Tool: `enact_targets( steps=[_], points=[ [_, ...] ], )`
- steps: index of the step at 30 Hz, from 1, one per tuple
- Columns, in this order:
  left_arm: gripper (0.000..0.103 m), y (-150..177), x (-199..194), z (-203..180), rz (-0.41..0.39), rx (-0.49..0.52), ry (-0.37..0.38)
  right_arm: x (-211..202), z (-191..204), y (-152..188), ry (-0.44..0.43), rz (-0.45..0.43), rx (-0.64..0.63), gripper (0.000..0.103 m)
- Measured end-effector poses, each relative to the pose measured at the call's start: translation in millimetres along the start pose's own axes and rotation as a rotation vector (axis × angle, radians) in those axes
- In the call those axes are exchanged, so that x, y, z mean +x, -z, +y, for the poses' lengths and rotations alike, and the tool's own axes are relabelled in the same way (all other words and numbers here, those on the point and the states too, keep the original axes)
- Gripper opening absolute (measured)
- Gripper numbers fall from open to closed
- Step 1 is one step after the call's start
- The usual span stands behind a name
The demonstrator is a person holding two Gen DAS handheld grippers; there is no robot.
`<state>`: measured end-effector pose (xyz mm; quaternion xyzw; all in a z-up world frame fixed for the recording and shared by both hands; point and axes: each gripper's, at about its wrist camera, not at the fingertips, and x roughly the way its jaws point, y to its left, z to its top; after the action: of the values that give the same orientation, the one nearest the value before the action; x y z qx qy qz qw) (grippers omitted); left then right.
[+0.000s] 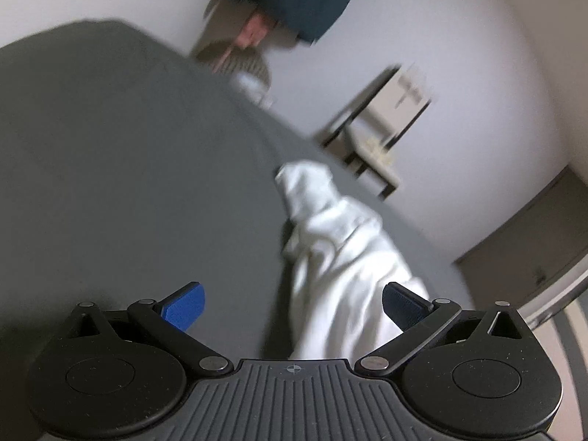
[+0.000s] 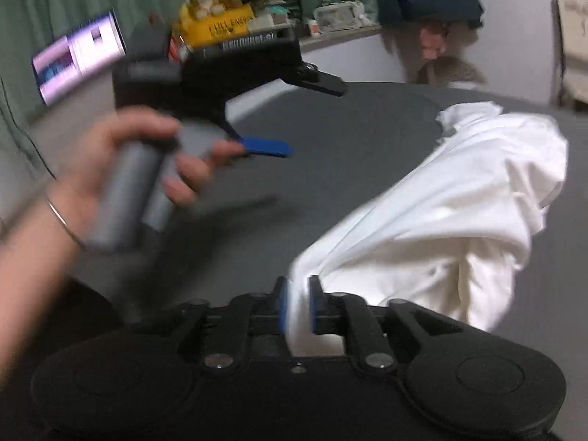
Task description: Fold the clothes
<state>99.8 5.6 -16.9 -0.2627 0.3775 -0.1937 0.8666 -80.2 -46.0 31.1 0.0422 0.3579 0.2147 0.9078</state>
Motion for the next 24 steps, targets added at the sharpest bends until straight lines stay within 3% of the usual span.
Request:
enact_targets(
  steps=[3,5,11,16,20,22,24],
  points=[
    [0.103,7,5,-3,0.08,0.044,-0.067,-12,-9,10,0.06,-0.063,0.01,0.036],
    [0.103,12,7,-8,0.121,0.1,-0.081,-14,-21,9,0.134,-0.065,0.011,0.037],
    [0.103,34,6,-38,0.218,0.307,-0.005,-7,-57,5,0.359,-0.001,-0.003,0.036],
    [0.103,57,14,-66,0.294,0.489,0.035,9,-78,0,0.347,0.053,0.172,0.036],
    [0.103,71,25,-76,0.357,0.571,0.052,26,-88,-11,0.405,0.004,0.154,0.037],
    [0.103,74,30,-77,0.375,0.592,0.056,28,-92,-16,0.455,0.006,0.146,0.016],
    [0.103,74,32,-76,0.368,0.599,0.052,26,-98,-23,0.506,-0.008,0.148,0.01]
  ],
)
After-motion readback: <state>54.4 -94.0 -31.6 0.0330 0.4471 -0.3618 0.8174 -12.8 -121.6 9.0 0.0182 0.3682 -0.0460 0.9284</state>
